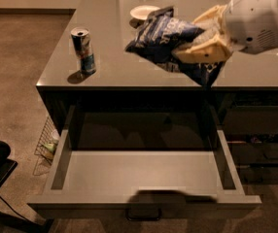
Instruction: Place blue chip bag into top drawer
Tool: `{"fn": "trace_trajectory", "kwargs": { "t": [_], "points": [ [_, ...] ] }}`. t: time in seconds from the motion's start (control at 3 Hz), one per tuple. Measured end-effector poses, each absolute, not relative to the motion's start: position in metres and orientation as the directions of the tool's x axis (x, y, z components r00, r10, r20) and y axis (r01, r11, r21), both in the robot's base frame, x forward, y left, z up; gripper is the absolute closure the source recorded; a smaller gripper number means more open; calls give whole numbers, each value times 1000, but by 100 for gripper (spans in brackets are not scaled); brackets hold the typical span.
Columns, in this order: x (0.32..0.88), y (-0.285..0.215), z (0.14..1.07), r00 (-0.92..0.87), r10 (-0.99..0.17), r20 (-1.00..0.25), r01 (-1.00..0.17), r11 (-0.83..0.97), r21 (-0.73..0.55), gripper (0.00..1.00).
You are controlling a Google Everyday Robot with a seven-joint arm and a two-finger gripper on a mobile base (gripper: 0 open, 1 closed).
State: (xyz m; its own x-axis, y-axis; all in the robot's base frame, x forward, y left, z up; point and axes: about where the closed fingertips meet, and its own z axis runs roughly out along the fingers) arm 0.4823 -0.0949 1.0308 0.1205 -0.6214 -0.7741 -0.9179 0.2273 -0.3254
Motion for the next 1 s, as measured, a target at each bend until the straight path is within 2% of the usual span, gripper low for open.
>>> {"fn": "trace_trajectory", "kwargs": {
  "t": [0.33, 1.0],
  "points": [
    [483, -95, 1035, 128, -621, -773, -915, 227, -333, 100],
    [499, -60, 887, 48, -618, -785, -939, 241, -247, 100]
  ]
}}
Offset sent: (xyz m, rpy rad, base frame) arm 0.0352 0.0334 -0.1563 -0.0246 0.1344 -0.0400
